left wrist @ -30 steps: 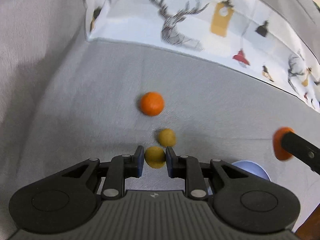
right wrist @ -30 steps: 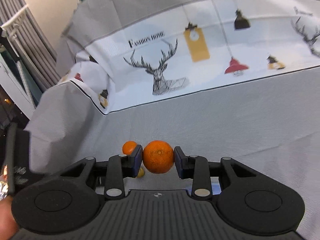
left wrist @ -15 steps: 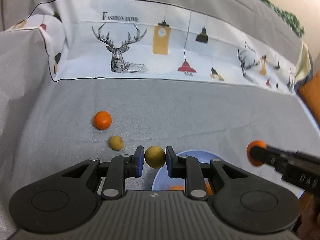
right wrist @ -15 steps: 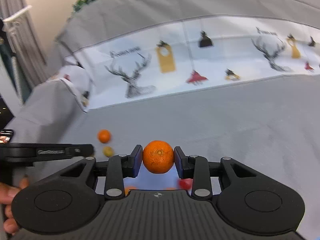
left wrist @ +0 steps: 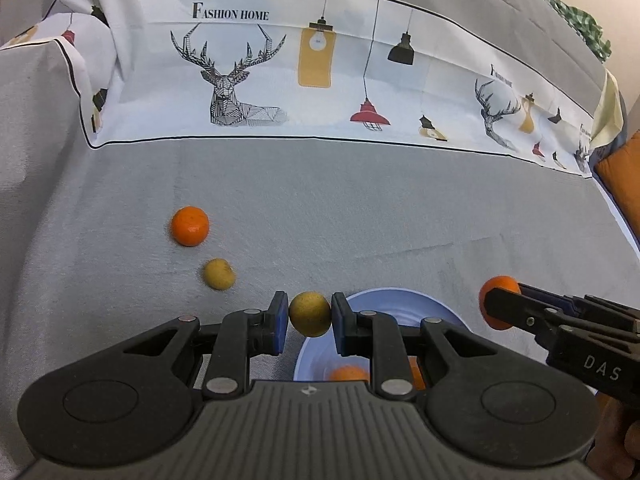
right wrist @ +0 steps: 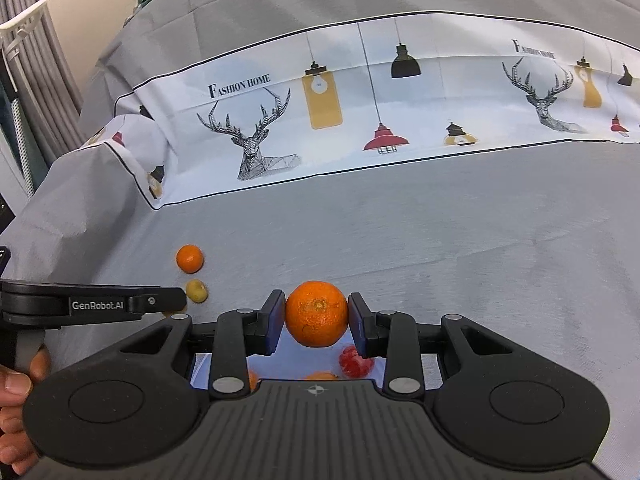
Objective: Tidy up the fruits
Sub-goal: 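Carry the yellow fruit with the left tool over the plate while the right tool carries the orange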
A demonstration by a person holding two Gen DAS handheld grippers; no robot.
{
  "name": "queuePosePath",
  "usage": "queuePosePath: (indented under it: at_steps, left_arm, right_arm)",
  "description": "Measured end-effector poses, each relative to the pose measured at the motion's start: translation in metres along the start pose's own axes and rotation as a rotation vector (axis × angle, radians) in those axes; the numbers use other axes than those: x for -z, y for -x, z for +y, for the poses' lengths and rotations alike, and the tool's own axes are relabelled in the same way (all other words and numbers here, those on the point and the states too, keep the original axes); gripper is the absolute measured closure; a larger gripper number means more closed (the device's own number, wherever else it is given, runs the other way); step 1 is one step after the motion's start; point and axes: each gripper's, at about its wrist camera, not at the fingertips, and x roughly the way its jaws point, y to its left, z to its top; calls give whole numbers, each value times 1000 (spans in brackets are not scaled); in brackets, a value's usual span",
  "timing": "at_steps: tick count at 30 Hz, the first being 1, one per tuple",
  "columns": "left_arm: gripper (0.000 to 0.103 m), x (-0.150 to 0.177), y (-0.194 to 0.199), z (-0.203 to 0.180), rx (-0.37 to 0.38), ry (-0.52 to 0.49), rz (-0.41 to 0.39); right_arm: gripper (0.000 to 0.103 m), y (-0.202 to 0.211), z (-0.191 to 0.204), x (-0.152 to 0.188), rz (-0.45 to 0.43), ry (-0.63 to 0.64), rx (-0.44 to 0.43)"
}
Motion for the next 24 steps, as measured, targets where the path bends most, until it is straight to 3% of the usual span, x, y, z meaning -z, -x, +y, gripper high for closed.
queuePosePath:
  at_steps: [24]
  left_arm:
    - [78,5,-4,-11,58,-47,29]
  right_arm:
    - [67,-4,1,3,19,13,10]
